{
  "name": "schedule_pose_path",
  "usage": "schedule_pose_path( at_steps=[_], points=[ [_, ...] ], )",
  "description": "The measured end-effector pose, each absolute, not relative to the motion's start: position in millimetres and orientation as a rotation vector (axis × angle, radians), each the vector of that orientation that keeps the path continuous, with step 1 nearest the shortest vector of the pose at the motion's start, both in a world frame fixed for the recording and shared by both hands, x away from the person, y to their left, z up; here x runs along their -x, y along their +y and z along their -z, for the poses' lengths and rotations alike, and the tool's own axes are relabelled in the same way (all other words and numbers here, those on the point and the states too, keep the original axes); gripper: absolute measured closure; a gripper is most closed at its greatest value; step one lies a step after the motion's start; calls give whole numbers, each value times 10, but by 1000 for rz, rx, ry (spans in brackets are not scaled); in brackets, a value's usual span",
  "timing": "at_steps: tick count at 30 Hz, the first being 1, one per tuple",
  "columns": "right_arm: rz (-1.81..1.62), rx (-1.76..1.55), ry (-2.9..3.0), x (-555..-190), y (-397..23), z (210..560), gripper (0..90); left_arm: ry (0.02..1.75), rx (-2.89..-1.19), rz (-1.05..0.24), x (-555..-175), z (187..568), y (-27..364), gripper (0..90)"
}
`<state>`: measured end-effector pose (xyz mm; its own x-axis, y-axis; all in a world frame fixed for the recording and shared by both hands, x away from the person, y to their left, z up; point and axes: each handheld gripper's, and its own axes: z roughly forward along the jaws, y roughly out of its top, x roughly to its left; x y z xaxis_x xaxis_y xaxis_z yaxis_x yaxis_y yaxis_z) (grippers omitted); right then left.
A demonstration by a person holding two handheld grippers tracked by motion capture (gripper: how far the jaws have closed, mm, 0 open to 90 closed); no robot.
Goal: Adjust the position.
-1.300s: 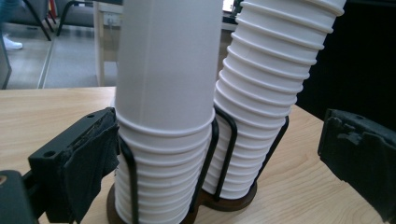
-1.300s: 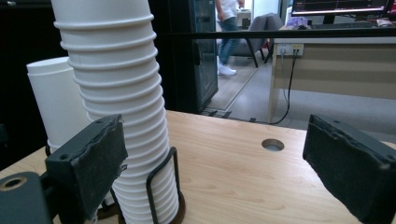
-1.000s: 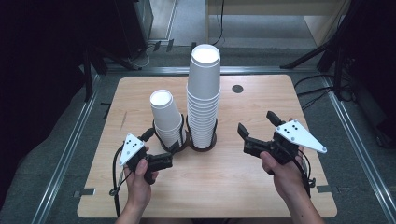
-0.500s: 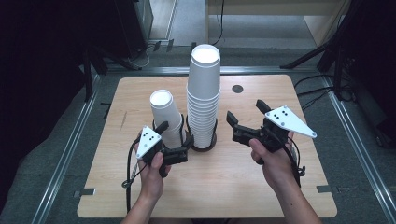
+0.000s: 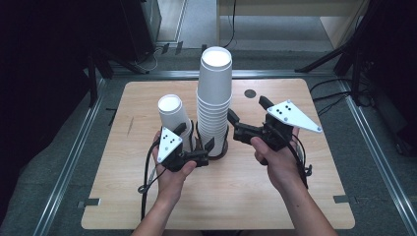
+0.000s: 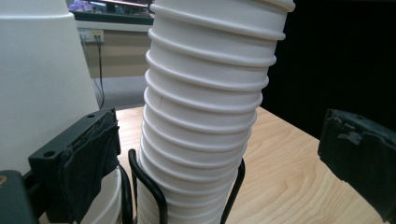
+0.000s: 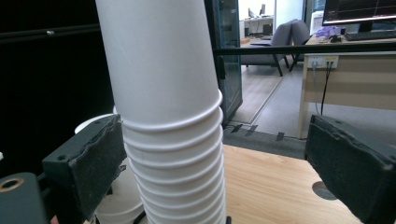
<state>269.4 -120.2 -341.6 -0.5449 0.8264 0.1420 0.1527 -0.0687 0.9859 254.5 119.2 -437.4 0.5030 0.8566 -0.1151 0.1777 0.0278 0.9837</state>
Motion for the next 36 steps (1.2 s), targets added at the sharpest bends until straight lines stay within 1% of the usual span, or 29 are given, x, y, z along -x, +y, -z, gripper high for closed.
schedule_pose_path(
  at_steps=[8,17,28,36],
  points=[
    [-1696,-1051,1688,-2770,-1108,3342,31,966,-1475,-691,-2622,4345,1102,0],
    [-1712,-1023,1702,-2848,-936,3262,21,966,-1473,-735,-2700,4354,913,0],
    [-1667,-1023,1750,-3114,-671,3186,15,994,-1458,-801,-2871,4422,829,0],
    [-1638,-1041,1764,-3246,-546,3183,15,991,-1437,-817,-2936,4431,785,0]
  ],
)
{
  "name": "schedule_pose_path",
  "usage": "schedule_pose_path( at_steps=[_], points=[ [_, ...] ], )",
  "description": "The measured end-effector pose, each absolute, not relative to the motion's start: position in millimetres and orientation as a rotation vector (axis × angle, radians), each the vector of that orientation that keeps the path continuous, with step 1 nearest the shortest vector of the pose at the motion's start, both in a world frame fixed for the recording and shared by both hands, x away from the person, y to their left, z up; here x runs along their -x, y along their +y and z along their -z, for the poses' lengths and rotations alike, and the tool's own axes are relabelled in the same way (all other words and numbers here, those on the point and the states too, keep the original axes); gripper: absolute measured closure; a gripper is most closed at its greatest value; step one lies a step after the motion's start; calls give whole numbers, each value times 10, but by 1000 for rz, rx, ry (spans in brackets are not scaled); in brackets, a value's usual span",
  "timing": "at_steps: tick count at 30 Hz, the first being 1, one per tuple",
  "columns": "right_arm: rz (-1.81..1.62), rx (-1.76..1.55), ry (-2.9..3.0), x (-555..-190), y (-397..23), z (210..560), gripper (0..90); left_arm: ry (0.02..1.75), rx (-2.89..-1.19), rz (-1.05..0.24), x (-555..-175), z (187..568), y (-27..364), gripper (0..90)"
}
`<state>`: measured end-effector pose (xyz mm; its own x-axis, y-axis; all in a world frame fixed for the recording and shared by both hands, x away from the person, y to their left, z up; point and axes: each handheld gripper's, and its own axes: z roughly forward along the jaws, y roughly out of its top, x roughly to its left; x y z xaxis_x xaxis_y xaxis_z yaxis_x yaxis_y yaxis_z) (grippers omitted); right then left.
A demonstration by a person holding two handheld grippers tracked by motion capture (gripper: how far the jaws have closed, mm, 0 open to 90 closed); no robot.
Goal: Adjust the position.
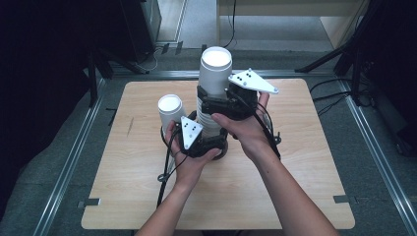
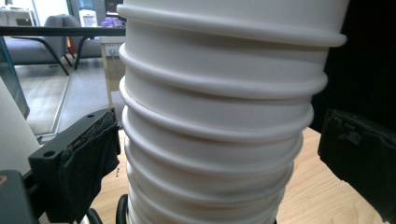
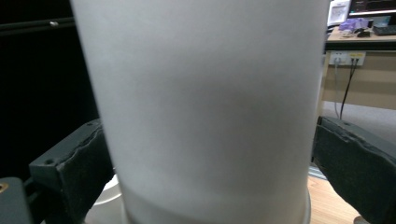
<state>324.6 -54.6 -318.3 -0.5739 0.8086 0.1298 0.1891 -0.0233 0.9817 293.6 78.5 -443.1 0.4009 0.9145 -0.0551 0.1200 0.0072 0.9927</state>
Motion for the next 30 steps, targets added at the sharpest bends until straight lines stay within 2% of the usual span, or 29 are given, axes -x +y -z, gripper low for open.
schedule_pose_path(
  at_steps=[5,13,30],
  points=[
    [-1653,-1068,1763,-3313,-517,3188,18,990,-1439,-838,-2963,4422,751,0],
    [-1644,-1073,1770,-3335,-464,3198,89,994,-1440,-877,-2989,4428,726,30],
    [-1691,-996,1661,-3294,-482,3044,109,994,-1447,-875,-2978,4422,735,37]
  ],
)
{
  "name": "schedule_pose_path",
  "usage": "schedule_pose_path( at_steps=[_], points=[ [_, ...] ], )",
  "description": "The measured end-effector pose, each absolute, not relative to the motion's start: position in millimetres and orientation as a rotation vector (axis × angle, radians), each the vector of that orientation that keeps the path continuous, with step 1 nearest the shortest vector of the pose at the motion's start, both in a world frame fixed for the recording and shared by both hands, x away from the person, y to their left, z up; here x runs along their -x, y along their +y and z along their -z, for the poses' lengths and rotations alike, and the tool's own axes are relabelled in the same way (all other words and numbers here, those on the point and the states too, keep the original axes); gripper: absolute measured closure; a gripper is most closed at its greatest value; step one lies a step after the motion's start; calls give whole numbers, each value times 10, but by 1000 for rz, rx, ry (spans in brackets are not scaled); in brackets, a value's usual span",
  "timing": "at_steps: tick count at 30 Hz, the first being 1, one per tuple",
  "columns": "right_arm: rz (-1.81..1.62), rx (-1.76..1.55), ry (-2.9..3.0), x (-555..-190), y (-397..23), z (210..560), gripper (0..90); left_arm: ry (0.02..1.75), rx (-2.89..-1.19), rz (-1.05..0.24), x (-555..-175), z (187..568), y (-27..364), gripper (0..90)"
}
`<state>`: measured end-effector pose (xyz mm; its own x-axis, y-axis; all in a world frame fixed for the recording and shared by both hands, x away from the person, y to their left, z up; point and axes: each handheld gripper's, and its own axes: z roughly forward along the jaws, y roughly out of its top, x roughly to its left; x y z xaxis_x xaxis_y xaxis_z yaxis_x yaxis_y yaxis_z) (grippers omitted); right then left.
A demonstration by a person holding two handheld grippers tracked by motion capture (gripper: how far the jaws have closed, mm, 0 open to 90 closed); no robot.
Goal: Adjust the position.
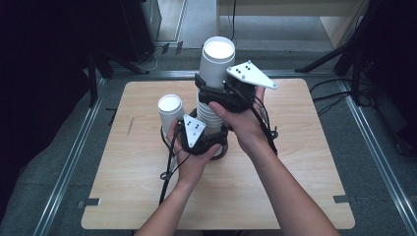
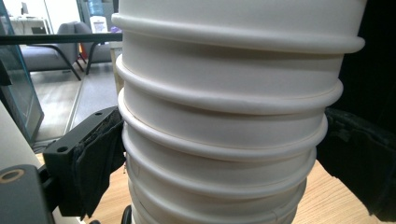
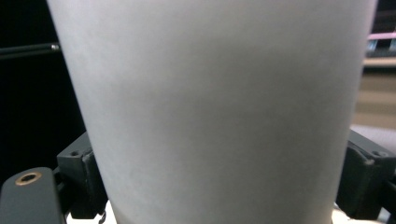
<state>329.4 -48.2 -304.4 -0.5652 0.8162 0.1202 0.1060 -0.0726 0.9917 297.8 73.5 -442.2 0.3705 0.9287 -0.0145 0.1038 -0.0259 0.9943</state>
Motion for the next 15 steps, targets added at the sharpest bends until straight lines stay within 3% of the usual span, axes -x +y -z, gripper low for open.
schedule_pose_path(
  at_steps=[15],
  points=[
    [-1703,-944,1547,-3238,-467,2893,119,990,-1451,-876,-2972,4422,741,38]
  ],
)
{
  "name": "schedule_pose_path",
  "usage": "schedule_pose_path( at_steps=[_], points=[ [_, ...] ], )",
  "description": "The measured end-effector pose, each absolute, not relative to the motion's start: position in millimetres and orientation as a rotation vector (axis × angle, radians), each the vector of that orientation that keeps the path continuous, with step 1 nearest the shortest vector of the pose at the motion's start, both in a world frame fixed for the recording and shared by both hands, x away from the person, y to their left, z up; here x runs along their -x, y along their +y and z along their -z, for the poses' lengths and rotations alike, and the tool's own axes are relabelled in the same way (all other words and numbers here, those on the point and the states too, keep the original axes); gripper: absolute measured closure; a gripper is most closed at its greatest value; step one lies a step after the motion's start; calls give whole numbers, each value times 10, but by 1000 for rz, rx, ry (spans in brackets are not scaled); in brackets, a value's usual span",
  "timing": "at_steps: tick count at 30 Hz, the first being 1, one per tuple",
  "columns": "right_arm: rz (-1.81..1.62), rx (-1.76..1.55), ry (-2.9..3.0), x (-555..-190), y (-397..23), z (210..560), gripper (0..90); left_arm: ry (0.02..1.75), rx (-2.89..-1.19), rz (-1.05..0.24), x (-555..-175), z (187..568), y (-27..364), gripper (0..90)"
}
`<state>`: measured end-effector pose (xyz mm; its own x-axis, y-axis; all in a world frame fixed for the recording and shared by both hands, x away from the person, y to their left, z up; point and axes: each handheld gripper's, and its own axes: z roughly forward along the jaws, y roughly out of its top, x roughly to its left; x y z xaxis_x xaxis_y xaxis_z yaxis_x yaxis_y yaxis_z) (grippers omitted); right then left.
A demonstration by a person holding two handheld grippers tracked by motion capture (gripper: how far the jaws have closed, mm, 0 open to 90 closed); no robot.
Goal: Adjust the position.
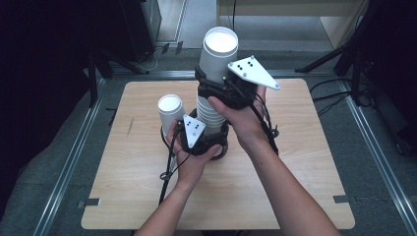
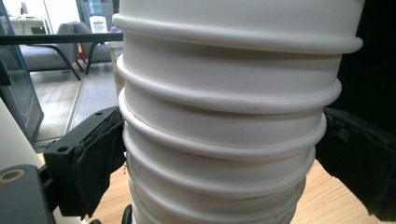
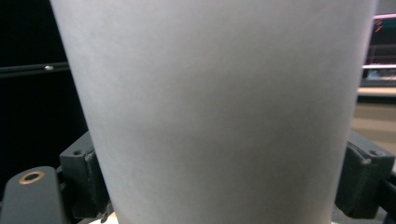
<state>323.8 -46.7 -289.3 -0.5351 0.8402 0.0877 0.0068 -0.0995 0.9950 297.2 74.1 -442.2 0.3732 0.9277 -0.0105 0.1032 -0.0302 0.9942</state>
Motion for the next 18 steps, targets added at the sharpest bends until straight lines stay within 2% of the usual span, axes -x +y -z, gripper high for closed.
schedule_pose_path(
  at_steps=[18],
  points=[
    [-1788,-878,1365,-3109,-573,2724,131,994,-1449,-870,-2962,4418,746,43]
  ],
)
